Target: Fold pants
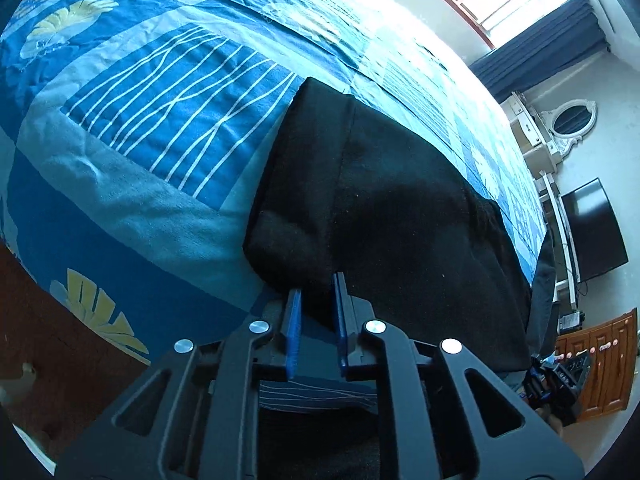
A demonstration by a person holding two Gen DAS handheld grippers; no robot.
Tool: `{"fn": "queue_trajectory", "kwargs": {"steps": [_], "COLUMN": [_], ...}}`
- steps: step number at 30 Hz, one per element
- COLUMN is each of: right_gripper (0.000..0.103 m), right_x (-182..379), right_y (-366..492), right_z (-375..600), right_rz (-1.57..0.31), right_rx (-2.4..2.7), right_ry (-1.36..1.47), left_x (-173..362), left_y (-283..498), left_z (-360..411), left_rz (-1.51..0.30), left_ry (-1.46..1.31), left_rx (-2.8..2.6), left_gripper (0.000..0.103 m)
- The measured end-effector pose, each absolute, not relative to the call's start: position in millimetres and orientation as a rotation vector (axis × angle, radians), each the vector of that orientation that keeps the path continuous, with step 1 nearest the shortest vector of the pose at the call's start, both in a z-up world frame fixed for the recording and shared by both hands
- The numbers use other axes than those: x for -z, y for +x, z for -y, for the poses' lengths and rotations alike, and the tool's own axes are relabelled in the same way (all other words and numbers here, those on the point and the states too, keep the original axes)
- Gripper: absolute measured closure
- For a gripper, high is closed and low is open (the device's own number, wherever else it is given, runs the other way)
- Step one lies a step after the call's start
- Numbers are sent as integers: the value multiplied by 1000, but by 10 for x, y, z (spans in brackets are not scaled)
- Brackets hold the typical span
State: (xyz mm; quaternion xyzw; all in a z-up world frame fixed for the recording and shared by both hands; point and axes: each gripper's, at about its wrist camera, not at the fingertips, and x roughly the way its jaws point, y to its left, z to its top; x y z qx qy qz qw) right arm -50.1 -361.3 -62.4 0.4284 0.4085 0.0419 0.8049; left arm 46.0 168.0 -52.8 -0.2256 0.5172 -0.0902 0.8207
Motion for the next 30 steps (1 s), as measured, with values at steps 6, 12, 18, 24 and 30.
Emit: {"fn": "queue_trajectory", "kwargs": {"steps": [6,12,18,24,30], "right_gripper": [61,61,61,63,91], "right_x": [147,188,653,943,719], "right_y": [-673,-1075,-1158,-1072,-1109], "right_z": [4498,5959,6822,7068,7170], "right_rz": [-755,-569,-553,-523,-506], "right_rx": [74,399,574,581,569], "right_ry": [900,1081,1240,1368,1258], "left_x": [105,-112,159,426,470], "left_y": [319,550,805,842,826], "left_z": [-1314,-953,-806,-809,-859], "left_rz": [-987,-840,-917,-1000,-1005], "left_ry": [-189,-35,-98,-150,-223], "left_rx": [140,73,32,-4,-29], "left_gripper": [41,11,11,11,11]}}
